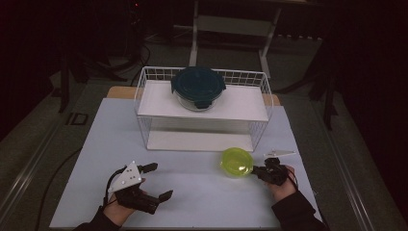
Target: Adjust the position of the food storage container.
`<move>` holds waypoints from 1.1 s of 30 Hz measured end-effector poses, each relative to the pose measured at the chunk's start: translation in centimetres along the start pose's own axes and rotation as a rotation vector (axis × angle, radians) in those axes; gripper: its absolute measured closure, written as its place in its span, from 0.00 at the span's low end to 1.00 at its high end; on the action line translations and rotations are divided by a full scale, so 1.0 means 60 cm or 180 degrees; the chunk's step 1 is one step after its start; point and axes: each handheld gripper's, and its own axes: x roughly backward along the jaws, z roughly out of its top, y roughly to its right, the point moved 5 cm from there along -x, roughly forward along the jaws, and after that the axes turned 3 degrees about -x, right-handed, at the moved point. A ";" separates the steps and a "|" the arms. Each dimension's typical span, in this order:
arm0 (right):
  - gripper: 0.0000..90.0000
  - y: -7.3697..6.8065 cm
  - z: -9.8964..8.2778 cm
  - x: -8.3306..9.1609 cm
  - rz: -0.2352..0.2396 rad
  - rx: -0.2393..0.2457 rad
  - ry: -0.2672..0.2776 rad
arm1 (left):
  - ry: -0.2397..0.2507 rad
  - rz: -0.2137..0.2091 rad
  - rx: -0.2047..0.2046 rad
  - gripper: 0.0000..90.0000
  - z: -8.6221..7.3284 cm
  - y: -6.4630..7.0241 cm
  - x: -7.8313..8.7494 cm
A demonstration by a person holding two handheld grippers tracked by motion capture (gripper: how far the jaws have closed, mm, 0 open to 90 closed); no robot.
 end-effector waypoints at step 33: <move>1.00 -0.095 0.054 -0.091 0.0332 0.0202 -0.0136 | -0.0022 -0.0044 0.0003 0.00 -0.005 0.004 -0.004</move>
